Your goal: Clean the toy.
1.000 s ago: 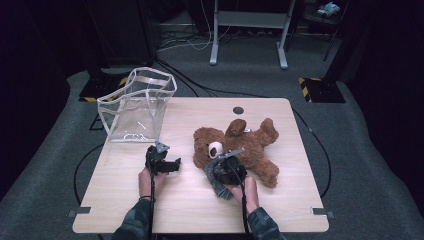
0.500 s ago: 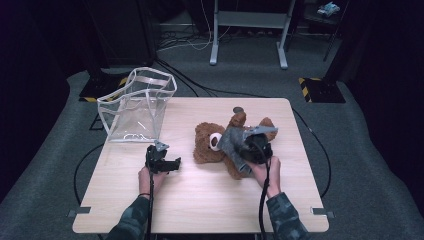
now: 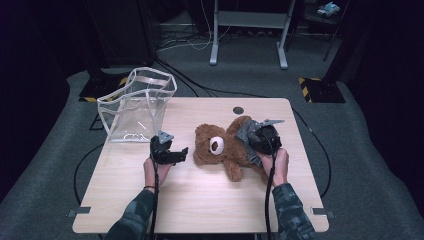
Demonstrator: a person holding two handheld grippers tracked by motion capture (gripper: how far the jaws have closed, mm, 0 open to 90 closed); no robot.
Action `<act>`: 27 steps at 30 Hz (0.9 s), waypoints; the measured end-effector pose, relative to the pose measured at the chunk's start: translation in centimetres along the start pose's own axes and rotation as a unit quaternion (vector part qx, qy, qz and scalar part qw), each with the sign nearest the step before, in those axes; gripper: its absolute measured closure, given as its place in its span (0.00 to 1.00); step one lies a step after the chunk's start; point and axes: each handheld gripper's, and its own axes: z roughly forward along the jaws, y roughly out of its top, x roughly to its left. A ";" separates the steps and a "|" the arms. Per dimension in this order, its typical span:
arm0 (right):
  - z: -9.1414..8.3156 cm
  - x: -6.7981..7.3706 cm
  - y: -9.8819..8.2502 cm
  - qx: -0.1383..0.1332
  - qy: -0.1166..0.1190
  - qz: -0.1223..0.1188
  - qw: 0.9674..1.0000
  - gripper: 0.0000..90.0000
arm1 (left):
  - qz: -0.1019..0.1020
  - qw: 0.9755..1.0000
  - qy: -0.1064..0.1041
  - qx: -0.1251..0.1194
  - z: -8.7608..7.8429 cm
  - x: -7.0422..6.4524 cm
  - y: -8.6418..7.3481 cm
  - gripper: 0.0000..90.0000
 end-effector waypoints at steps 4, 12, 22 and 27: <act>0.3 0.1 -0.3 0.005 -0.002 -0.004 1.000 0.85 | 0.022 1.000 -0.020 -0.010 1.0 -2.7 2.7 0.14; 0.6 0.1 -0.8 0.007 -0.004 -0.003 1.000 0.85 | 0.044 0.998 -0.036 -0.026 3.7 -7.1 6.1 0.16; 0.6 0.5 -1.2 0.003 -0.002 -0.005 1.000 0.85 | 0.060 0.997 -0.036 0.034 6.5 -8.3 4.8 0.17; 0.4 0.8 -1.3 -0.002 -0.004 -0.017 1.000 0.85 | 0.048 0.998 -0.038 0.016 6.6 -8.2 3.9 0.18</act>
